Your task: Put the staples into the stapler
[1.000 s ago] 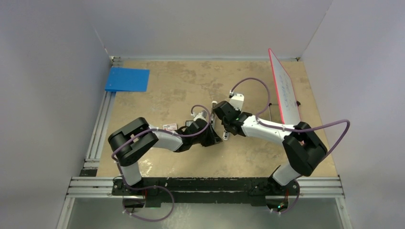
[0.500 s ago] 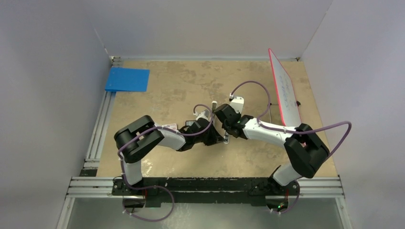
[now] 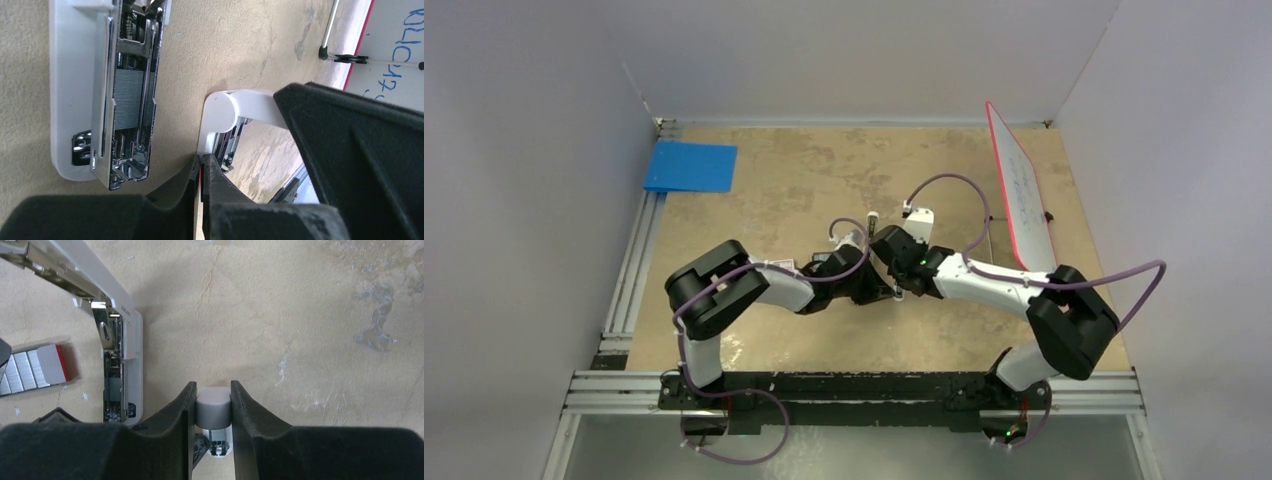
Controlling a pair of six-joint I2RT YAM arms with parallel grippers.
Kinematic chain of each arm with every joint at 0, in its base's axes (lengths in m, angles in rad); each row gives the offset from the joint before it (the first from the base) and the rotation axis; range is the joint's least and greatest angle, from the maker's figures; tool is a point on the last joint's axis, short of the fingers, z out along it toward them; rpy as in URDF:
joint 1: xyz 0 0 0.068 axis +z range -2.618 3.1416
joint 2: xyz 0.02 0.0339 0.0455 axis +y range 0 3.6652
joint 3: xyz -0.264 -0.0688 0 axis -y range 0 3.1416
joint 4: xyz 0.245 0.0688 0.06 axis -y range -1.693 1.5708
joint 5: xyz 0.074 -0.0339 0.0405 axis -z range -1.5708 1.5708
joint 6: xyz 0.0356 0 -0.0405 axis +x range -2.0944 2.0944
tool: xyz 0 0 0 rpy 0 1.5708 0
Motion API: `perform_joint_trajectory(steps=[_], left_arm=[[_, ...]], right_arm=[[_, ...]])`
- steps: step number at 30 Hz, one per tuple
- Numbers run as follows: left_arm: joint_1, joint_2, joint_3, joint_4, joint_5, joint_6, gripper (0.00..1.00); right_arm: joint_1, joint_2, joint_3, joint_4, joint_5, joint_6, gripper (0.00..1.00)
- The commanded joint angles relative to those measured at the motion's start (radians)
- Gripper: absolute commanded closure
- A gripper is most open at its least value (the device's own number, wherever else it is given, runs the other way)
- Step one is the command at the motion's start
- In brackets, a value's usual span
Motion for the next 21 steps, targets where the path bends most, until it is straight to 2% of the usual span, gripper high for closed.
perform_joint_trajectory(steps=[1, 11, 17, 21], left_arm=[[-0.015, 0.076, 0.016, -0.101, 0.000, -0.016, 1.00], [-0.014, 0.101, 0.035, -0.112, 0.008, -0.013, 1.00], [-0.014, 0.101, 0.015, -0.068, 0.015, -0.008, 1.00], [-0.013, 0.093, 0.011, -0.057, 0.020, -0.003, 1.00]], right_arm=[[0.067, -0.029, -0.016, -0.087, -0.100, 0.129, 0.78], [0.121, -0.054, -0.060, -0.140, -0.091, 0.203, 0.84], [0.132, -0.052, -0.066, -0.143, -0.093, 0.212, 0.84], [0.132, -0.055, -0.065, -0.137, -0.099, 0.225, 0.81]])
